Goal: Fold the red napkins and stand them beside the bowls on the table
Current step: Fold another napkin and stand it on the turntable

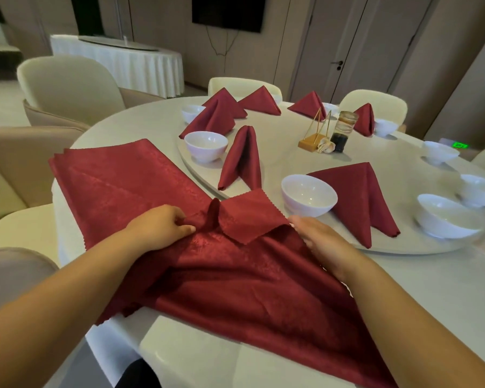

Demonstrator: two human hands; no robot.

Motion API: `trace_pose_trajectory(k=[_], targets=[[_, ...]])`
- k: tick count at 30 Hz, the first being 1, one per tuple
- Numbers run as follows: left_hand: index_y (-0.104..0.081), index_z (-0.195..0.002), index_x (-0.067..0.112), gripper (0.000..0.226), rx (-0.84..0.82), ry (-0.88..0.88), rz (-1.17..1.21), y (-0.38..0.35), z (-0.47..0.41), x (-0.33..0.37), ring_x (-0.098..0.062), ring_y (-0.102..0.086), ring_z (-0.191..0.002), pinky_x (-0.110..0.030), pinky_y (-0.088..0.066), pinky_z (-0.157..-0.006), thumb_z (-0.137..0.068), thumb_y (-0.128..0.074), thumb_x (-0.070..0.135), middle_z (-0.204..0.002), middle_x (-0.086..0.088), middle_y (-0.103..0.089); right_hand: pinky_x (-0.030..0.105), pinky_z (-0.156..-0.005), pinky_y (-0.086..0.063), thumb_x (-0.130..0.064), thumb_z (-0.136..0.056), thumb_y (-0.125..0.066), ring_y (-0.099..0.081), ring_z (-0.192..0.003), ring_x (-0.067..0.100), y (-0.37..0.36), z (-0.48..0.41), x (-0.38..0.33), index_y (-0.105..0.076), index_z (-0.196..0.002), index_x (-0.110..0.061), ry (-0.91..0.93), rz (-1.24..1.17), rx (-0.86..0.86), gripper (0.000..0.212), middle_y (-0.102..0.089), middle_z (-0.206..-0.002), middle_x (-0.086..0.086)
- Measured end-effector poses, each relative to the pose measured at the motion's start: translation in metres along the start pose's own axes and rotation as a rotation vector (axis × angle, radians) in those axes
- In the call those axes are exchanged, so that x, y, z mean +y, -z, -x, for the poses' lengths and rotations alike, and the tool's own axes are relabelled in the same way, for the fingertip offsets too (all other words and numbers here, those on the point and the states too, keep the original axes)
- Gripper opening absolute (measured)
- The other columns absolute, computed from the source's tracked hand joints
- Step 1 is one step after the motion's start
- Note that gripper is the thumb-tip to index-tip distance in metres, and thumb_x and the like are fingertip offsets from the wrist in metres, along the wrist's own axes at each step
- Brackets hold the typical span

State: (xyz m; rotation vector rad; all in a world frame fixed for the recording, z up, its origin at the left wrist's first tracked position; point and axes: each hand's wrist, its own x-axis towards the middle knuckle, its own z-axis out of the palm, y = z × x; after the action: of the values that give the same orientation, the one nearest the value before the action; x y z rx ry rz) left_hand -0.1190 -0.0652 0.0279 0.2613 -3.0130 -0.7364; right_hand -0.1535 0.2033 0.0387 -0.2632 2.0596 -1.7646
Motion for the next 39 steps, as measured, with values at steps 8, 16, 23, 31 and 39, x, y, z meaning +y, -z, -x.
trace_pose_trajectory(k=[8,16,23,31,39], targets=[[-0.056,-0.121,0.015,0.037,0.074,-0.037,-0.006,-0.006,-0.017,0.003,-0.022,-0.053,-0.111,-0.027,-0.037,-0.090,-0.089,-0.057,0.034,-0.122,-0.004,-0.057,0.009,-0.063,-0.042,-0.016,-0.083,-0.065,-0.053,-0.066,0.001,0.008,-0.013,0.022,-0.065,-0.079,-0.018,0.049,0.526,0.135,0.005,-0.062,-0.076,-0.004],[-0.072,-0.090,0.024,0.036,0.243,-0.775,-0.201,-0.018,0.044,0.031,-0.008,-0.063,-0.094,-0.027,-0.050,-0.083,-0.075,-0.045,0.042,-0.098,0.005,-0.070,0.010,-0.056,-0.037,-0.012,-0.089,-0.051,-0.047,-0.060,0.004,0.012,-0.025,0.028,-0.054,-0.062,-0.014,0.028,0.623,0.205,0.028,-0.055,-0.065,-0.006],[-0.069,-0.104,0.030,0.067,0.049,-0.591,-0.400,-0.071,0.067,0.000,-0.007,-0.065,-0.099,-0.020,-0.045,-0.088,-0.096,-0.007,0.053,-0.109,0.007,-0.068,0.027,-0.080,-0.040,-0.027,-0.084,-0.060,-0.054,-0.099,0.015,0.004,-0.013,0.016,-0.052,-0.110,-0.023,0.061,1.004,0.182,0.028,-0.056,-0.099,-0.007],[-0.053,-0.115,0.031,0.051,0.070,-0.547,-0.306,-0.075,0.094,-0.004,-0.009,-0.054,-0.110,-0.018,-0.015,-0.102,-0.096,-0.012,0.054,-0.114,0.004,-0.066,0.028,-0.085,-0.032,-0.034,-0.093,-0.046,-0.048,-0.105,0.020,-0.031,-0.034,0.013,-0.060,-0.115,-0.021,0.421,1.412,0.168,0.029,-0.061,-0.115,-0.002],[-0.043,-0.110,0.036,0.049,0.213,-0.643,-0.282,-0.069,0.108,-0.012,0.001,-0.043,-0.101,-0.015,-0.030,-0.090,-0.070,-0.036,0.064,-0.102,0.017,-0.066,0.028,-0.071,-0.034,-0.026,-0.094,-0.045,-0.056,-0.097,0.024,-0.039,-0.050,0.012,-0.061,-0.104,-0.011,0.350,1.128,0.371,0.024,-0.065,-0.105,0.003]])
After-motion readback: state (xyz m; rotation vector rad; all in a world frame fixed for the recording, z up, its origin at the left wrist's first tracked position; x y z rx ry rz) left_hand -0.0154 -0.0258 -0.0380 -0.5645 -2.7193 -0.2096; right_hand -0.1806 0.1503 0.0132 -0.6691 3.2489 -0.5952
